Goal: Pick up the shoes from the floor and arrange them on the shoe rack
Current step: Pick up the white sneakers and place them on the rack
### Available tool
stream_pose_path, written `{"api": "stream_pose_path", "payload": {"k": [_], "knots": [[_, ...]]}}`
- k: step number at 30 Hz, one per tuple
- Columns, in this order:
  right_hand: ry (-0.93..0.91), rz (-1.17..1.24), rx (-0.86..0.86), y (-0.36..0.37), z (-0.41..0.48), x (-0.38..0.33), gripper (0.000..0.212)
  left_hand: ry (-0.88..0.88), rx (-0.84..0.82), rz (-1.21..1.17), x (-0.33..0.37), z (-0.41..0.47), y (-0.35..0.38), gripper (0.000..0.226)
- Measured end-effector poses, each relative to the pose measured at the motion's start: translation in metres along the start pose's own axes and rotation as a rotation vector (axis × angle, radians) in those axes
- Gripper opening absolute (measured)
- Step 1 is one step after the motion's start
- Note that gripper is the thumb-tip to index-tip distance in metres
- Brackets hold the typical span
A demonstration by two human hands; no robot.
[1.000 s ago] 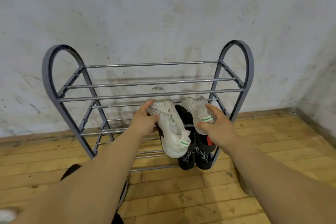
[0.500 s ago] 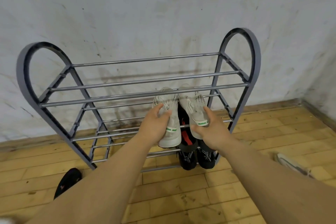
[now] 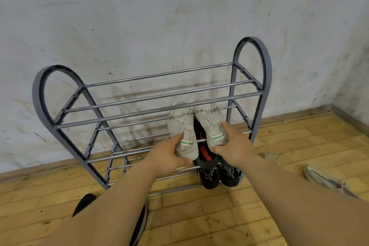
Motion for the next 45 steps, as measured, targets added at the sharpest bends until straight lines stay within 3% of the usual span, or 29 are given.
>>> {"api": "stream_pose_path", "payload": {"k": [3, 7, 14, 17, 20, 24, 29, 45], "knots": [[0.012, 0.026, 0.032, -0.006, 0.0, 0.003, 0.089, -0.011, 0.049, -0.063, -0.001, 0.007, -0.001, 0.078], [0.037, 0.054, 0.137, -0.025, 0.004, 0.011, 0.086, -0.002, 0.131, -0.142, 0.006, 0.018, 0.0, 0.095], [0.063, 0.143, 0.219, -0.049, 0.007, 0.028, 0.077, 0.024, 0.212, -0.278, 0.023, 0.046, 0.021, 0.09], [0.032, 0.135, 0.227, -0.05, 0.009, 0.029, 0.062, 0.03, 0.252, -0.215, 0.033, 0.054, 0.03, 0.088], [0.029, 0.057, 0.22, -0.051, 0.012, 0.029, 0.065, 0.013, 0.295, -0.121, 0.035, 0.064, 0.034, 0.104], [0.028, -0.127, 0.23, -0.053, 0.015, 0.026, 0.061, 0.019, 0.288, -0.132, 0.035, 0.074, 0.04, 0.104], [0.003, -0.06, 0.278, -0.054, 0.014, 0.027, 0.062, 0.056, 0.292, -0.122, 0.041, 0.078, 0.043, 0.085], [-0.014, -0.07, 0.38, -0.05, 0.014, 0.025, 0.043, 0.095, 0.361, -0.092, 0.042, 0.079, 0.049, 0.083]]}}
Point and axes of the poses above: each hand's wrist, its own z-axis towards the middle knuckle, its own y-axis out of the palm, x = y × z, the point moved 8 cm from there along z, towards the middle knuckle, and after that the axes turned 5 degrees about -x, right-handed, at the moved point
